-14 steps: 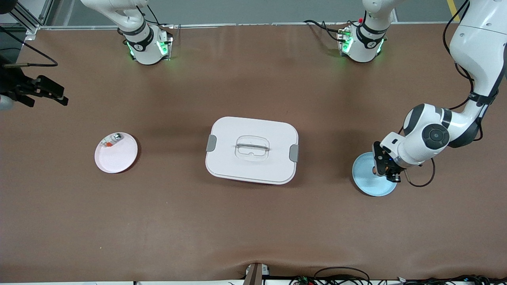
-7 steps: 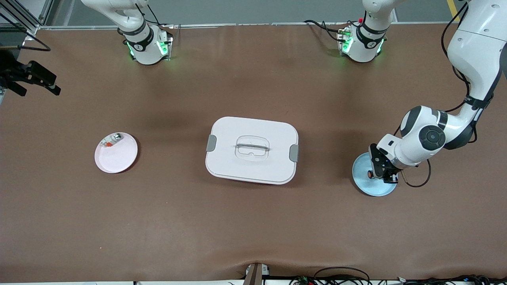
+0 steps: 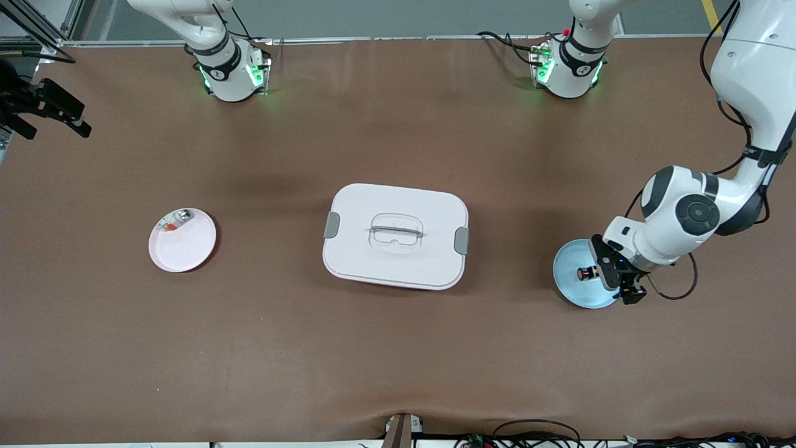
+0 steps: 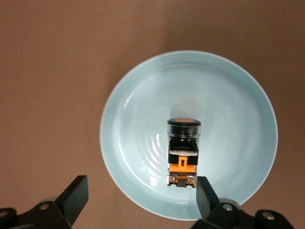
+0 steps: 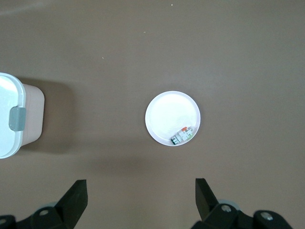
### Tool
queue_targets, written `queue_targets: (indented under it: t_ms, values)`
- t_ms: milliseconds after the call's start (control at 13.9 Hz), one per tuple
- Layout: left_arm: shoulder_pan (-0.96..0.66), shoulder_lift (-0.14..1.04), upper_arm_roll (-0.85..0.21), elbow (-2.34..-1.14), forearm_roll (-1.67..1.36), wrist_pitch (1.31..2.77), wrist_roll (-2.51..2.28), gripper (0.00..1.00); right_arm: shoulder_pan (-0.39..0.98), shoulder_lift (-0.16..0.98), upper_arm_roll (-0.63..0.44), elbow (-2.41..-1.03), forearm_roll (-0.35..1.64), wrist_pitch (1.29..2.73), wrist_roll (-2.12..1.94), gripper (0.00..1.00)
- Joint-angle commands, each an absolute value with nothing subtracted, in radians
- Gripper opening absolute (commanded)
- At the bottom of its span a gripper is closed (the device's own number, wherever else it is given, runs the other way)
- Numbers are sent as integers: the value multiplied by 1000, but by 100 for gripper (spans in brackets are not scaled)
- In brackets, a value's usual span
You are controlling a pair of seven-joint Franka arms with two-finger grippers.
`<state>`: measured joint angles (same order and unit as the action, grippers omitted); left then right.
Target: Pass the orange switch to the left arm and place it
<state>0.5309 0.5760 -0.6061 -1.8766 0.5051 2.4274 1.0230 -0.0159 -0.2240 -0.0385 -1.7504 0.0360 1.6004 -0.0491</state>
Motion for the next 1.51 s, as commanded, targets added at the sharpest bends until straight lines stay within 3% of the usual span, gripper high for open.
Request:
queue_targets:
  t_ms: [0, 576, 1439]
  values:
    - [538, 514, -623, -1809, 375, 2297, 1005, 100, -44, -206, -29, -1712, 21, 1563, -41, 100]
    - [540, 456, -683, -1536, 249, 1918, 581, 100, -35, -198, -21, -1712, 21, 1523, -51, 100]
    - [528, 219, -673, -1509, 156, 1752, 3, 100, -40, -183, -23, -1701, 21, 1523, -49, 100]
